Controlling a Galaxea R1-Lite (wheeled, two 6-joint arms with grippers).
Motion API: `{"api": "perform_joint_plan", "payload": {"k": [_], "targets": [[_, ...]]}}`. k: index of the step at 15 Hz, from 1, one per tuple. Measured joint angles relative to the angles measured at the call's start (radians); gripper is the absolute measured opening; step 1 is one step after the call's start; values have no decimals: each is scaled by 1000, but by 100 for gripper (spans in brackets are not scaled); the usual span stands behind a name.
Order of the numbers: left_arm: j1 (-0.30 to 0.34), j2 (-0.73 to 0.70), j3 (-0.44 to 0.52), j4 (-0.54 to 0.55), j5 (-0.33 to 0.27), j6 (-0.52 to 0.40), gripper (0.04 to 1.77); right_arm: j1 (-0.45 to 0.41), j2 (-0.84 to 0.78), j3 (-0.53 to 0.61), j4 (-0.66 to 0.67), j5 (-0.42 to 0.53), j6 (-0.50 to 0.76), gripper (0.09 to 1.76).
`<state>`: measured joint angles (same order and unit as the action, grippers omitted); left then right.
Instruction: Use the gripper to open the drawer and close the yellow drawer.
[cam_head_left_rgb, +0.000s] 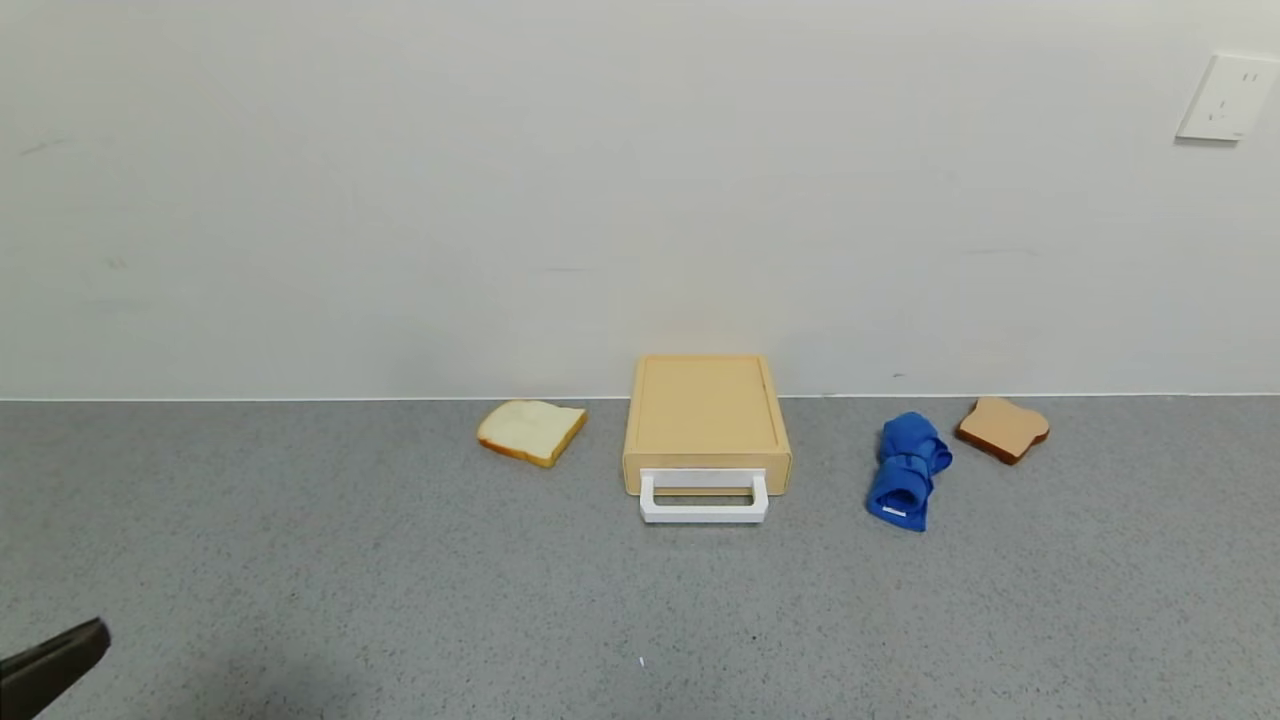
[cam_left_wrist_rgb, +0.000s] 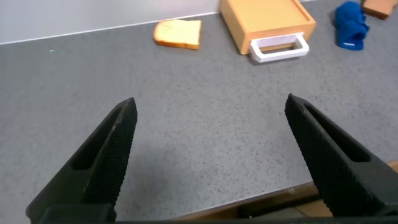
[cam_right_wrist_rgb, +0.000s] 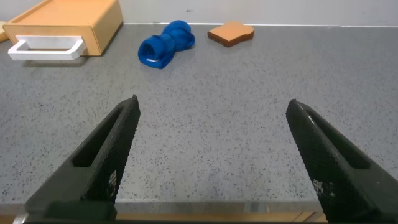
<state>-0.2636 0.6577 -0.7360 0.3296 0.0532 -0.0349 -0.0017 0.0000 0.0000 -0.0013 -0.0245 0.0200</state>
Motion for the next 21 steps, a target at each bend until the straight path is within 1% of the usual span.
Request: {"api": "perform_joint_plan", "payload": {"k": [2,4,5,7,8,10,12,14,16,18,21], "targets": [[3,-130,56,7,43,2,172,0,0,0,0,0,0,173],[4,-245,93,16,64,6,172,0,0,0,0,0,0,173],[6,-289,109,26,95,4,172,0,0,0,0,0,0,173],[13,-343,139,24,196,4,172,0,0,0,0,0,0,173],[16,-357,145,24,212,12,172,0,0,0,0,0,0,173],[47,-365,138,22,213,48,172,0,0,0,0,0,0,173],[99,-365,127,21,212,90,172,0,0,0,0,0,0,173],[132,-373,134,21,233,84,172,0,0,0,0,0,0,173],[141,-377,135,21,264,71,172,0,0,0,0,0,0,173],[157,-373,108,21,264,77,172,0,0,0,0,0,-1,173],[212,-386,106,28,254,81,172,0,0,0,0,0,0,173]]}}
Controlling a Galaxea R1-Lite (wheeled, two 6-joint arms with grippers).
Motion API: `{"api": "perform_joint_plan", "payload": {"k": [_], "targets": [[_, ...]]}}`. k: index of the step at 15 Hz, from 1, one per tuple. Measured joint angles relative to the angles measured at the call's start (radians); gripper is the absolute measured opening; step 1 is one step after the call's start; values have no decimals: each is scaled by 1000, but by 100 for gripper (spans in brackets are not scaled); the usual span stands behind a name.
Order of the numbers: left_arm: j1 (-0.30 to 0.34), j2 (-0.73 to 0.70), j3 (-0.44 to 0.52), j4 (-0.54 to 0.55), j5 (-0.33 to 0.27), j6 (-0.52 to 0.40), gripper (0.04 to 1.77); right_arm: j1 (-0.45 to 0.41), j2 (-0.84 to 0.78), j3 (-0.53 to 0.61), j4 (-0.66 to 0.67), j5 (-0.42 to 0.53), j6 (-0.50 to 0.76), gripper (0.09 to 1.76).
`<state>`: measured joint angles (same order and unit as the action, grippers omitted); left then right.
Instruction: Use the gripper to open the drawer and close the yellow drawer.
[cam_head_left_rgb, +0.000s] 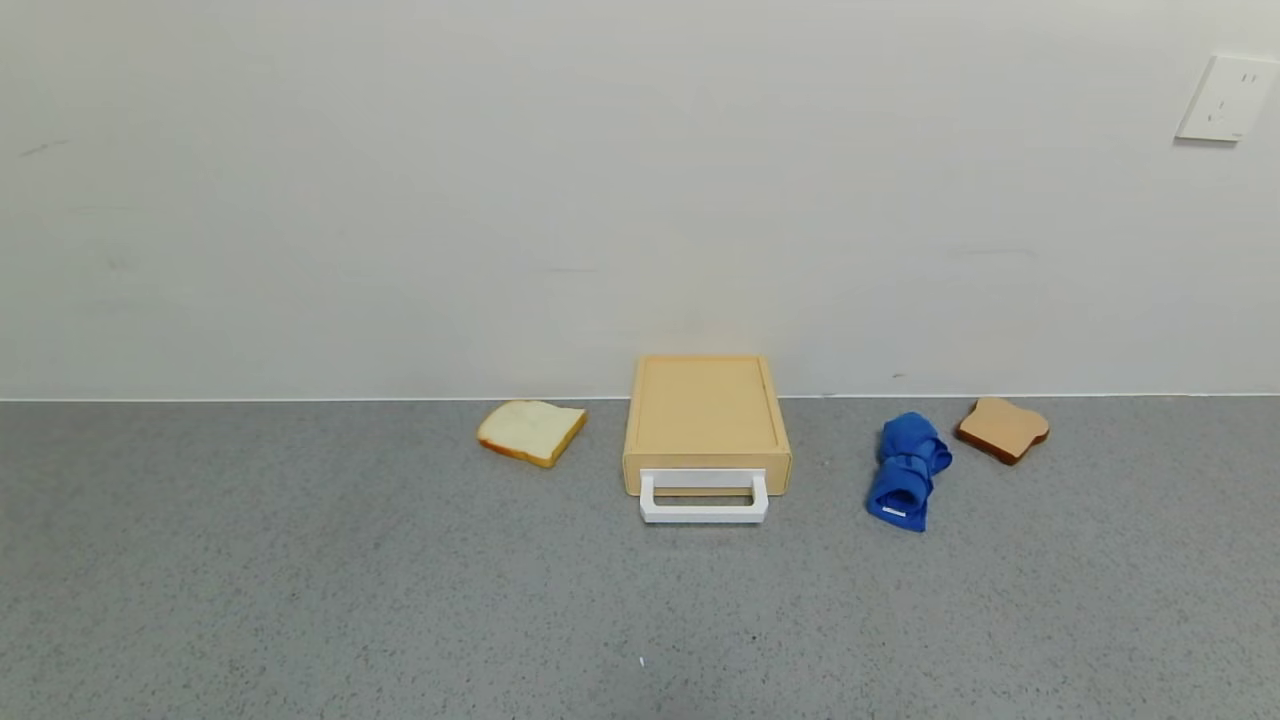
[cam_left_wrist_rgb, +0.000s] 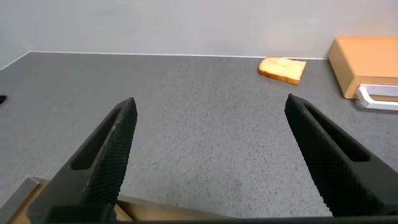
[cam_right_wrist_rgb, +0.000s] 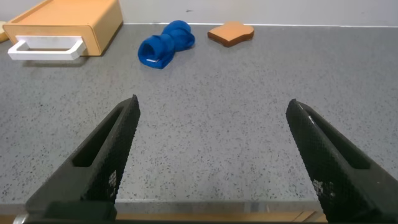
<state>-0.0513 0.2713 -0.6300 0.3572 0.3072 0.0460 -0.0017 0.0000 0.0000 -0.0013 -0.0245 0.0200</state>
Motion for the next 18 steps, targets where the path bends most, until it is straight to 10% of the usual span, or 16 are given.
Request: {"api": "perform_joint_plan", "payload": {"k": [7,18], "targets": [[46,-209,155,-16,-233,1,172,0,0,0,0,0,0,173],[48,-271,619,-440,-281,-12,172,0,0,0,0,0,0,173]]}}
